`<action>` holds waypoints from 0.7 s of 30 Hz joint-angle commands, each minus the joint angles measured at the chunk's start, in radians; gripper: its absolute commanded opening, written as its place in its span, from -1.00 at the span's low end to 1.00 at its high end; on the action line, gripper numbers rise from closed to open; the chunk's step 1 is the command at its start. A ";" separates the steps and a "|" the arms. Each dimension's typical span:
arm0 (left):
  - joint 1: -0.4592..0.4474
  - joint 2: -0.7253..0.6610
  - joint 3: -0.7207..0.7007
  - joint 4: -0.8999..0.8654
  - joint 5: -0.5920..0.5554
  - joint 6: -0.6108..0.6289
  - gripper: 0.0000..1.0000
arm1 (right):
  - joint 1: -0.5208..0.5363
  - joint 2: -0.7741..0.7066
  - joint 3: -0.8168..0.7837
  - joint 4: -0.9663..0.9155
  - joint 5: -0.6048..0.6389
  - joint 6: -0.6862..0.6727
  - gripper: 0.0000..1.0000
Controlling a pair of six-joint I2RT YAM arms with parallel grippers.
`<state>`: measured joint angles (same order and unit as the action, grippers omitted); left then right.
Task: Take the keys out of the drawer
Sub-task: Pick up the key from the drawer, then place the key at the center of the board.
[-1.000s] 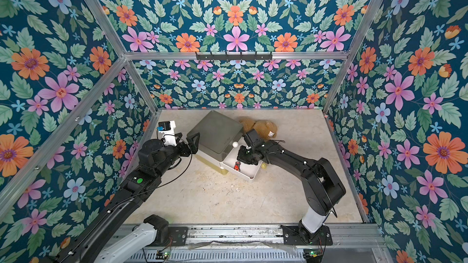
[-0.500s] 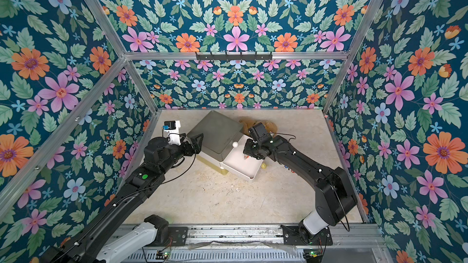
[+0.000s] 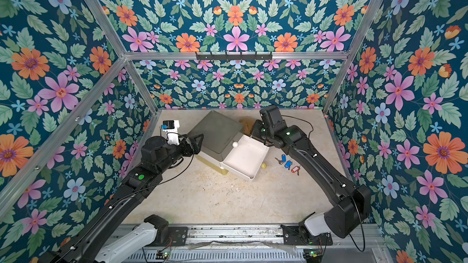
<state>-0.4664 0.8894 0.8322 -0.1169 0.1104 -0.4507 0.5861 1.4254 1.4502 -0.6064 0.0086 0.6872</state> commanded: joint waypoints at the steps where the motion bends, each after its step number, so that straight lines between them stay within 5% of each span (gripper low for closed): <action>1: 0.000 -0.007 -0.002 -0.056 0.081 -0.071 0.98 | -0.002 -0.032 0.007 -0.053 0.068 -0.002 -1.00; 11: -0.021 -0.013 -0.153 0.003 0.275 -0.267 0.98 | -0.015 -0.268 -0.153 -0.112 0.188 0.054 -1.00; 21: -0.262 0.024 -0.229 0.073 0.089 -0.316 0.98 | -0.127 -0.523 -0.445 -0.151 0.181 0.049 -1.00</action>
<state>-0.6743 0.8909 0.6014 -0.1066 0.2935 -0.7513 0.4828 0.9306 1.0557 -0.7425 0.1814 0.7349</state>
